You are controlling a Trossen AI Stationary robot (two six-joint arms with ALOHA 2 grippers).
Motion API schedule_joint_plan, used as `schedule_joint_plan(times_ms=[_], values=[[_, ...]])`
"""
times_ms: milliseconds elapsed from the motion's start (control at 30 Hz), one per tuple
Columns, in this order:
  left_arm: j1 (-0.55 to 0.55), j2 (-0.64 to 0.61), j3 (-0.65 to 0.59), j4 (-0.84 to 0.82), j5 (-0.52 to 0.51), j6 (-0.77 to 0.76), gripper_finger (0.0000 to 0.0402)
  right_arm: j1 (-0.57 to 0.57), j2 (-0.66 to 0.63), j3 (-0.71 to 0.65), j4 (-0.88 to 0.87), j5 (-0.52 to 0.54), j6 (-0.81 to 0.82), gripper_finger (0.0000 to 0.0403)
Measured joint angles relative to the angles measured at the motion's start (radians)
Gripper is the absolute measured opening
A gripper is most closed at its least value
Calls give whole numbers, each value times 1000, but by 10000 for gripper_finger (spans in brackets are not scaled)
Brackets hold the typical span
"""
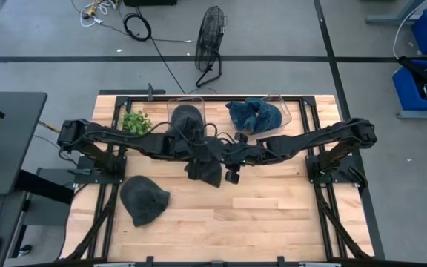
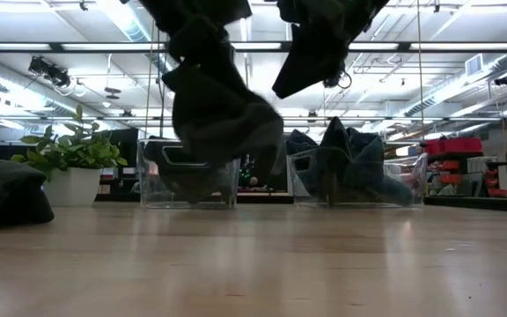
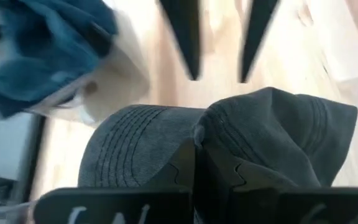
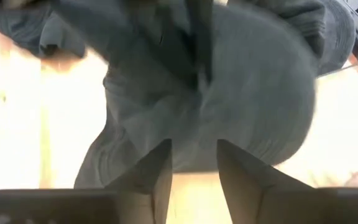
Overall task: Pick & Place hat
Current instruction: Put the right black cap into the left transparent bin
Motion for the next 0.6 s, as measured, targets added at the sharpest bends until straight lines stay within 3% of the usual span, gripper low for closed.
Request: schedule_joint_plan(times_ms=[267,500,600], values=[[20,-112,157,-189,-206,30,21,0,-88,0,-199,-6,101,137],[175,-142,265,-415,-201,19,17,0,-130,0,-328,-6,135,126],[276,-139,255,-451,-90,18,18,0,-132,0,-334,-5,133,124]])
